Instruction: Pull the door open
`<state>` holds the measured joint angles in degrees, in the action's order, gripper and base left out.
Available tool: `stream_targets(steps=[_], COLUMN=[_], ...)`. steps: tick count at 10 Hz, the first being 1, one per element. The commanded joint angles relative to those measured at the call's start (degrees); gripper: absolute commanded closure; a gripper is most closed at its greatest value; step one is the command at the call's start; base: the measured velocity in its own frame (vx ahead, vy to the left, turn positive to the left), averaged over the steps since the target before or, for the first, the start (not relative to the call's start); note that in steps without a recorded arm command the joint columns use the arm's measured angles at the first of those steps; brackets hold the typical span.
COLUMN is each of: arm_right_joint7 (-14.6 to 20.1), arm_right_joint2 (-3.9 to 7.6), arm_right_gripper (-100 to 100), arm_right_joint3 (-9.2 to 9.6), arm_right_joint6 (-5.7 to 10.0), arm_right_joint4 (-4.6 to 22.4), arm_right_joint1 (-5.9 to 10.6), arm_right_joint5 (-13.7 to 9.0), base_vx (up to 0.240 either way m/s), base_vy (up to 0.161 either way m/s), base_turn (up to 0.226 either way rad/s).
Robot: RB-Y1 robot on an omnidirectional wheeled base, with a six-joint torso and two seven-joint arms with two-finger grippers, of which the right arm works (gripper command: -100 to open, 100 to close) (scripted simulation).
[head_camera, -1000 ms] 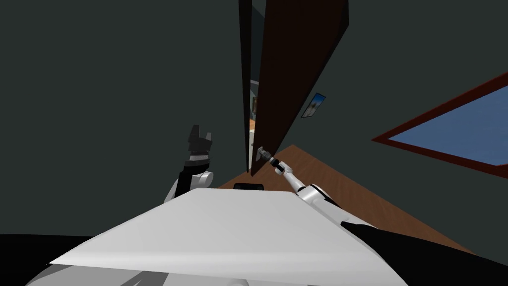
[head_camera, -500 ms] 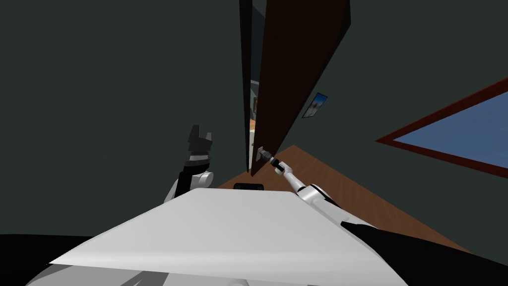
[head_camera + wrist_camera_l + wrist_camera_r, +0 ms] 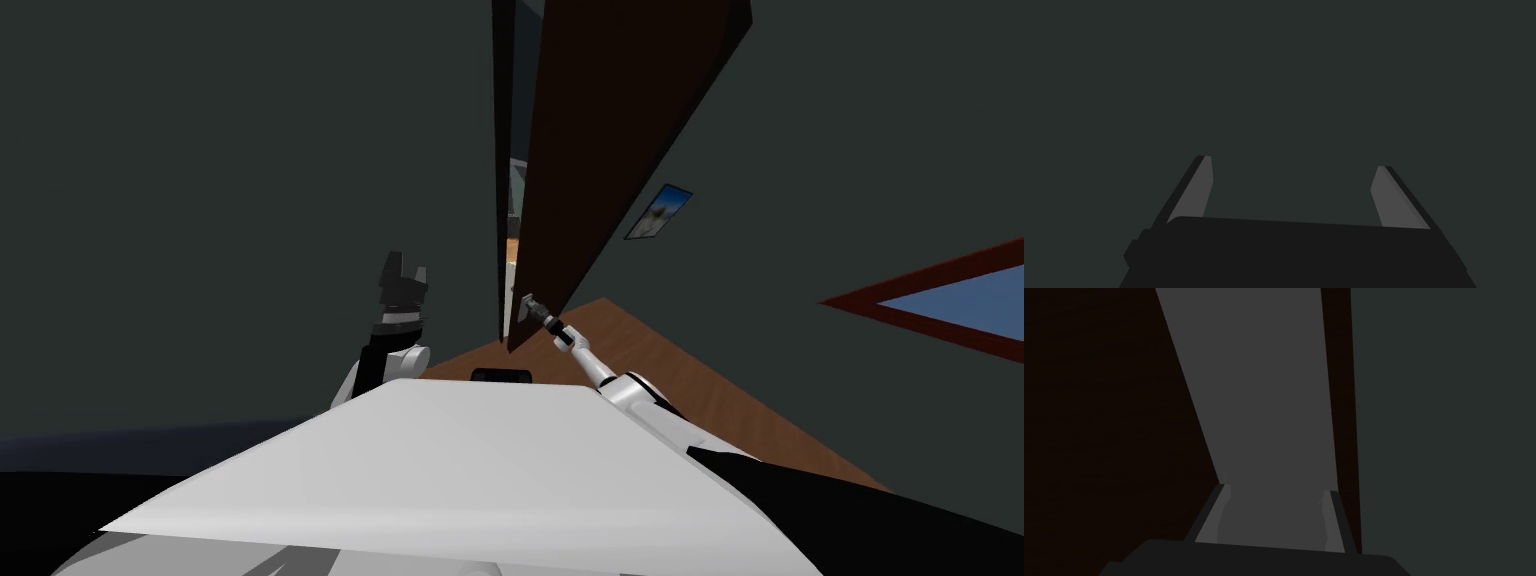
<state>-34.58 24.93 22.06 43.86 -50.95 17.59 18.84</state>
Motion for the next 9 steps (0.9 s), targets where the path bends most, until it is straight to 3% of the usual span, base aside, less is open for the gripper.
stream_targets(steps=[1,9], arm_right_joint7=[1.64,10.67], arm_right_joint2=[-0.39,-1.12], arm_right_gripper=[100,100], arm_right_joint3=[-0.33,-2.11], arm_right_joint6=[0.19,-1.48], arm_right_joint4=[0.41,0.16], arm_right_joint1=[0.15,-0.21], arm_right_joint5=[-1.32,-8.33], base_vx=[-0.093,-0.071], base_vy=[-0.114,-0.076], base_turn=[0.168,0.166])
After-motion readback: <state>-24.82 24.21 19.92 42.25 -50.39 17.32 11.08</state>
